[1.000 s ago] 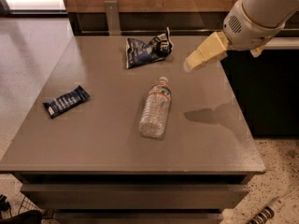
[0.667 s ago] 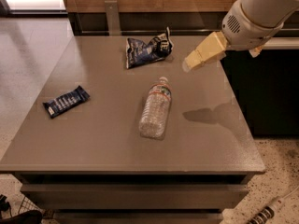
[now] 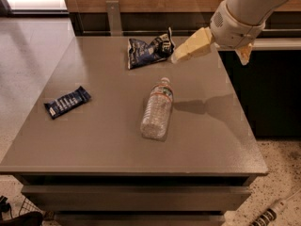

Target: Place water bottle upright

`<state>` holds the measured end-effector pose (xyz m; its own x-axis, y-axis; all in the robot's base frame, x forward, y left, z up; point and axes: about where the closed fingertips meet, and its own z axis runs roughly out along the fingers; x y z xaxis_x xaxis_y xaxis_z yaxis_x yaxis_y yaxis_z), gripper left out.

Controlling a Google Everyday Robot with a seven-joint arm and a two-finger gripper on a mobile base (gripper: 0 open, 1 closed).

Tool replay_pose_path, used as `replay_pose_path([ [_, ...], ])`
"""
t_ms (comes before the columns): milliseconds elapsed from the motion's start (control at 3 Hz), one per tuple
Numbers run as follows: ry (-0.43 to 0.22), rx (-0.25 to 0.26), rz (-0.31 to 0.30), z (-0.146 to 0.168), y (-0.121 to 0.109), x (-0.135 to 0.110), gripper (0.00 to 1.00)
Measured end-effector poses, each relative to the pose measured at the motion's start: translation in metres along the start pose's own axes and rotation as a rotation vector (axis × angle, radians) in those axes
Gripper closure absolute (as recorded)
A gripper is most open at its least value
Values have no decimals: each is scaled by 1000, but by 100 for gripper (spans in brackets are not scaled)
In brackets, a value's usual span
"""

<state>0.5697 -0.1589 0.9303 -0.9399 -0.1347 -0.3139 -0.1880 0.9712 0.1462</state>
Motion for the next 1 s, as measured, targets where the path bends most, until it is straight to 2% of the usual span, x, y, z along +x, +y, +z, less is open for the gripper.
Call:
replay_pose_path([
  [667,153,77,276,16,31,-9,0],
  [1000,179,133,382,17,65,-7,0],
])
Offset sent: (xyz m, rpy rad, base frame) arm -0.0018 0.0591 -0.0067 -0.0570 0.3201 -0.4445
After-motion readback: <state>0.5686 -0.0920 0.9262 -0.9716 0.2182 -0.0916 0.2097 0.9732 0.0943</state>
